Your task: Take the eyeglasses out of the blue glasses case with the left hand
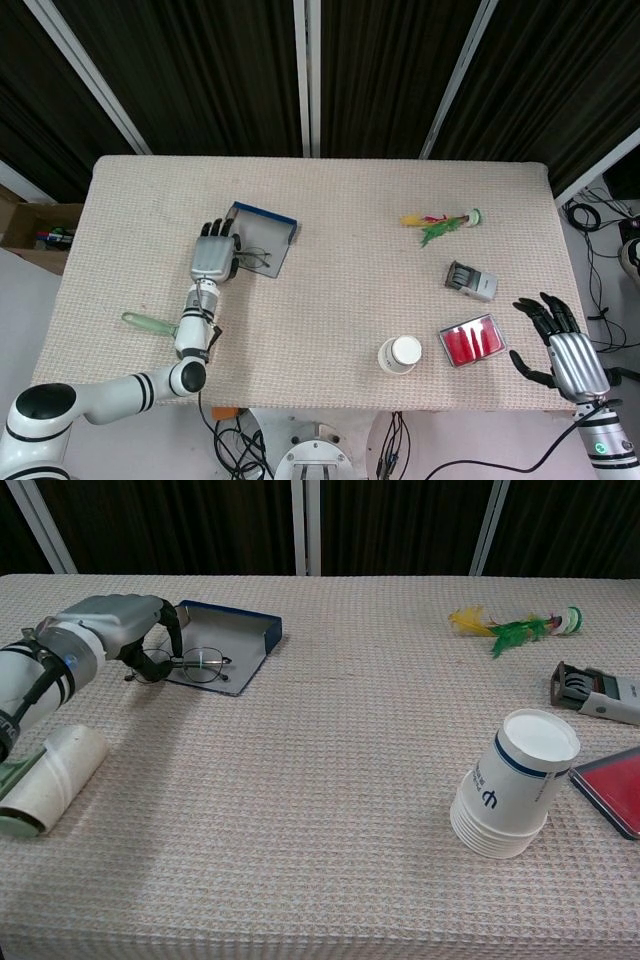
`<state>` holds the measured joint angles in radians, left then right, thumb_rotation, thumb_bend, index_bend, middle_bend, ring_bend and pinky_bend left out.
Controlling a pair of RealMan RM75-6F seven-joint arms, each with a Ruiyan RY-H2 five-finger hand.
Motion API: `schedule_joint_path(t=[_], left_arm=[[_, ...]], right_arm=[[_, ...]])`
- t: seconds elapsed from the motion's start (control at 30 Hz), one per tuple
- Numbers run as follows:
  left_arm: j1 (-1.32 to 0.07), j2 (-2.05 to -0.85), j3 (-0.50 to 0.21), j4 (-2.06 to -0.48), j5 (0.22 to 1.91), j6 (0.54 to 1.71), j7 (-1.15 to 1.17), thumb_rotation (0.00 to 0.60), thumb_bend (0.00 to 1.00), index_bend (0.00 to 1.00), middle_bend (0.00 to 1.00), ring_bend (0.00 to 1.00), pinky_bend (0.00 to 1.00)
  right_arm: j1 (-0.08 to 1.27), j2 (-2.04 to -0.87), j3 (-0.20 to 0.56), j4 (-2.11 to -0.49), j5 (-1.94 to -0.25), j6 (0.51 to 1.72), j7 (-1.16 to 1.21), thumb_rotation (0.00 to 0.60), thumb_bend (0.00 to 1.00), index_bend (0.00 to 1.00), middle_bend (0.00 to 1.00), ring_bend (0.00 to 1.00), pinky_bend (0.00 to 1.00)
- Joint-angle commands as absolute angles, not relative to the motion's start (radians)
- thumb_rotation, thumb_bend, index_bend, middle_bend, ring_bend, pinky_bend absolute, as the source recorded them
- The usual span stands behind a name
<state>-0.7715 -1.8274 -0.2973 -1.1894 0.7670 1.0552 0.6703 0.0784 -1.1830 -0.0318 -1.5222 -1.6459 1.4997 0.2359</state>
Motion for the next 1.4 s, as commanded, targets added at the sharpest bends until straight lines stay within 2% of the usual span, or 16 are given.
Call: schedule_joint_path(t=[0.03, 0.57, 0.77, 1.1, 1.4], left_arm=[[-0.776, -1.836, -0.296, -1.181, 0.764, 1.053, 0.672, 0.600, 0.44, 0.45, 0.09, 0.04, 0.10], [-0.791, -1.865, -0.312, -1.123, 0.750, 1.037, 0.643, 0.600, 0.46, 0.56, 0.15, 0.04, 0.11], [-0.779, -1.860, -0.304, -1.133, 0.785, 1.050, 0.604, 0.600, 0.56, 0.62, 0.20, 0.05, 0.11], [-0.696, -1.739, -0.228, -1.374, 0.910, 1.159, 0.580, 0.600, 0.59, 0.64, 0.21, 0.05, 0.11], [-0.633, -1.653, -0.121, -1.603, 1.027, 1.240, 0.634, 0.600, 0.58, 0.64, 0.21, 0.05, 0.11]], right_arm=[[0.079, -1.184, -0.032, -1.521, -1.645, 1.499, 0.237, 0.600, 0.24, 0.19, 0.18, 0.00, 0.08], [0.077, -1.182, -0.032, -1.521, -1.641, 1.498, 0.239, 0.600, 0.24, 0.19, 0.18, 0.00, 0.08], [0.079, -1.181, -0.031, -1.522, -1.641, 1.496, 0.237, 0.600, 0.24, 0.19, 0.18, 0.00, 0.08], [0.079, -1.178, -0.031, -1.523, -1.640, 1.494, 0.242, 0.600, 0.24, 0.19, 0.18, 0.00, 0.08], [0.084, -1.181, -0.029, -1.520, -1.644, 1.490, 0.241, 0.600, 0.24, 0.19, 0.18, 0.00, 0.08]])
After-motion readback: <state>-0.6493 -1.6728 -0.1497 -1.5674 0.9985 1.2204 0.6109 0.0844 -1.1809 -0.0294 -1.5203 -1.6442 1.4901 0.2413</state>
